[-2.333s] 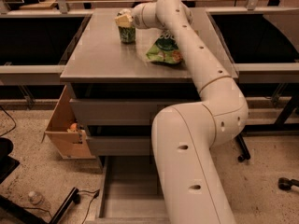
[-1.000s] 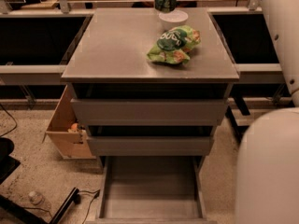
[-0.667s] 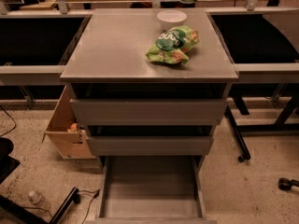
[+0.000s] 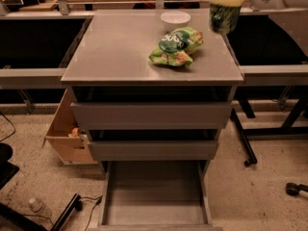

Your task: Place green can into bottom drawer

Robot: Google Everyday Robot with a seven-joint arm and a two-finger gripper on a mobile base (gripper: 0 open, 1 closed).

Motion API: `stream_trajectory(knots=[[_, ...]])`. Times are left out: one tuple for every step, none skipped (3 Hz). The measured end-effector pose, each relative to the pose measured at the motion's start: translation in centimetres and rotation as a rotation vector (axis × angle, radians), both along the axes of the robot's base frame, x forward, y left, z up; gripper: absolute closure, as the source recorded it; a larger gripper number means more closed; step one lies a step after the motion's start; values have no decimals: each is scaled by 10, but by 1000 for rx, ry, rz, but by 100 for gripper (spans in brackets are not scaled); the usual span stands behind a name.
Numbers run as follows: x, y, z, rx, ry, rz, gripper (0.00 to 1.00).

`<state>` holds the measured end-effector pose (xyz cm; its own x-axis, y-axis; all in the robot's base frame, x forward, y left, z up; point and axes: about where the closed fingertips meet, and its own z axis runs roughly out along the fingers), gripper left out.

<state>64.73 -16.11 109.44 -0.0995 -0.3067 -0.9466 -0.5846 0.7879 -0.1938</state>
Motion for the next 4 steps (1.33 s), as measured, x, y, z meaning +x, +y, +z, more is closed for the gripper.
stream_trajectory(knots=[[-16,-10,-60,-24,43,-57,100],[-14,3,-162,-41,68,-121,100],[-14,3,-162,-41,68,-121,100],[-24,11,-173,-9,67,-99,100]])
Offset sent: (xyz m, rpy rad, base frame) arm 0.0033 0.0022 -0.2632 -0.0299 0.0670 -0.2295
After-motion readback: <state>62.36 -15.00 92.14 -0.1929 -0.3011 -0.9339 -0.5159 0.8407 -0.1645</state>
